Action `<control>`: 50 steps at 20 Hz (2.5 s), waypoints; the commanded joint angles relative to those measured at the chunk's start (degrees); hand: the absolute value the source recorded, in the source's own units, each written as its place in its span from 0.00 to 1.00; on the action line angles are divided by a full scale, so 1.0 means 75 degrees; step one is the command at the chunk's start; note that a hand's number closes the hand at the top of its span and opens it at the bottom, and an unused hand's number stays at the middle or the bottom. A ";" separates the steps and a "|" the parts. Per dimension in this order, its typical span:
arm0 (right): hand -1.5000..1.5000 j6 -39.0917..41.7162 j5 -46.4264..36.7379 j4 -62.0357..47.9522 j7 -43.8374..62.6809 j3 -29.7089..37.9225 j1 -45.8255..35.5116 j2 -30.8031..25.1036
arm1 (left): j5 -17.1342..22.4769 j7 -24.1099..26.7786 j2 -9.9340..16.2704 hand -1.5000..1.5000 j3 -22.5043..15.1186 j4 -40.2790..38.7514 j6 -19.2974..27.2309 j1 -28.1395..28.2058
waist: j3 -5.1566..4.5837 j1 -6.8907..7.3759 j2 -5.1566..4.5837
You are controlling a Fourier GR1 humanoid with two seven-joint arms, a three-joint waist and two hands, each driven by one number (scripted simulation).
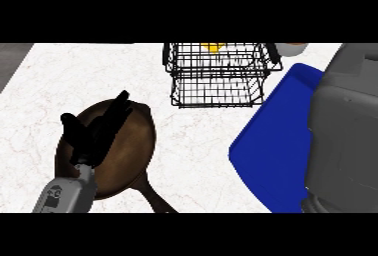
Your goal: Pick the sweet potato from the tray and place it in the tiered basket
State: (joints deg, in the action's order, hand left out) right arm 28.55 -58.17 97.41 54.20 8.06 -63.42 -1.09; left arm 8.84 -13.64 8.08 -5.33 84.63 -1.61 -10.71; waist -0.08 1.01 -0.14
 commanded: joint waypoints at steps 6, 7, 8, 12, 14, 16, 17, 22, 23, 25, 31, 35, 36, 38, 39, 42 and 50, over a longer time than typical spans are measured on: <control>1.00 -0.2589 -0.0191 -0.3391 -0.0717 0.0459 -0.1058 0.0136 | -0.0196 0.0234 -0.0129 0.50 0.0004 -0.0247 0.0015 -0.0007 | 0.0004 0.0041 -0.0030; 1.00 -0.2794 -0.0080 -0.3651 -0.1166 0.0645 -0.0967 -0.0045 | -0.0298 0.0134 -0.0339 0.50 -0.0083 -0.0434 0.0188 -0.0320 | 0.0006 -0.0004 -0.0035; 1.00 -0.3195 -0.0076 -0.4035 -0.1575 0.0706 -0.0763 -0.0112 | -0.0318 -0.0103 -0.0316 0.50 -0.0120 -0.0033 0.0278 -0.0283 | 0.0009 0.0042 -0.0039; 1.00 -0.4269 -0.0053 -0.5493 -0.2009 0.0854 -0.1115 0.0090 | -0.0024 0.0092 -0.0080 0.50 0.0070 -0.0147 -0.0230 -0.0145 | 0.0006 0.0135 -0.0063; 1.00 -0.4835 0.0093 -0.6146 -0.2139 0.0948 -0.1381 0.0130 | -0.0025 0.0099 -0.0149 0.50 0.0110 -0.0247 -0.0172 -0.0192 | 0.0005 0.0167 -0.0081; 1.00 -0.5617 0.1057 -0.5994 -0.2031 0.0975 -0.1136 0.0141 | -0.0238 0.0285 -0.0276 0.50 -0.0117 -0.0420 -0.0139 -0.0083 | 0.0007 0.0293 -0.0098; 1.00 -0.5715 0.1392 -0.5868 -0.2421 0.1271 -0.1187 0.0142 | -0.0084 0.0060 -0.0097 0.50 -0.0011 -0.0100 -0.0261 -0.0132 | 0.0014 0.0295 -0.0080; 0.00 -0.6604 0.2561 -0.7464 -0.3709 0.1353 -0.1703 0.0144 | -0.0331 0.0127 -0.0411 0.50 -0.0194 -0.0275 -0.0009 -0.0372 | 0.0009 0.0416 -0.0142; 0.00 -0.6576 0.2580 -0.7750 -0.4281 0.1504 -0.1690 0.0144 | -0.0298 0.0251 -0.0372 0.50 -0.0070 -0.0700 -0.0102 -0.0601 | 0.0007 0.0336 -0.0179; 0.00 -0.6493 0.2738 -0.8054 -0.4842 0.1571 -0.1938 0.0145 | -0.0167 -0.0324 -0.0167 0.50 0.0036 -0.0138 -0.0099 -0.0629 | 0.0012 0.0338 -0.0127; 0.00 -0.8042 0.2975 -0.8836 -0.5538 0.1346 -0.2642 0.0145 | -0.0168 -0.0191 -0.0314 0.50 0.0063 -0.0177 -0.0029 -0.0602 | 0.0004 0.0336 -0.0103; 0.00 -0.8976 0.2723 -0.9049 -0.5592 0.1724 -0.2771 -0.0061 | -0.0059 0.0073 -0.0285 0.50 0.0248 -0.0596 -0.0177 -0.0626 | 0.0000 0.0171 -0.0121; 0.00 -0.9305 0.2947 -0.8992 -0.5419 0.1975 -0.2877 0.0062 | -0.0222 0.0239 -0.0149 0.50 0.0218 -0.0597 -0.0195 -0.0357 | 0.0001 0.0205 -0.0112; 0.00 -0.9601 0.3157 -0.8806 -0.5223 0.2182 -0.2504 0.0108 | -0.0159 0.0067 -0.0214 0.50 0.0136 -0.0360 -0.0215 -0.0284 | 0.0009 0.0062 -0.0039; 0.00 -0.9236 0.3234 -0.8659 -0.4790 0.2301 -0.2717 -0.0404 | -0.0161 0.0006 -0.0152 0.50 0.0187 -0.0212 -0.0160 -0.0116 | 0.0011 -0.0008 0.0011; 0.00 -0.8966 0.2824 -0.8211 -0.4123 0.1824 -0.2202 -0.0591 | -0.0227 0.0202 -0.0205 0.50 0.0233 -0.0173 -0.0064 0.0193 | 0.0010 -0.0206 0.0084; 0.00 -0.5840 0.3709 -0.5468 -0.3796 0.1559 -0.0206 -0.1702 | -0.0209 0.0091 -0.0120 0.50 0.0343 0.0212 0.0030 0.0727 | 0.0020 -0.0617 0.0245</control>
State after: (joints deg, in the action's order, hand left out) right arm -24.39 -32.87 47.93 23.89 20.76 -70.49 -10.60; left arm 7.80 -13.59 7.29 -2.62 85.16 -1.90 -7.90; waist 0.06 -2.35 1.17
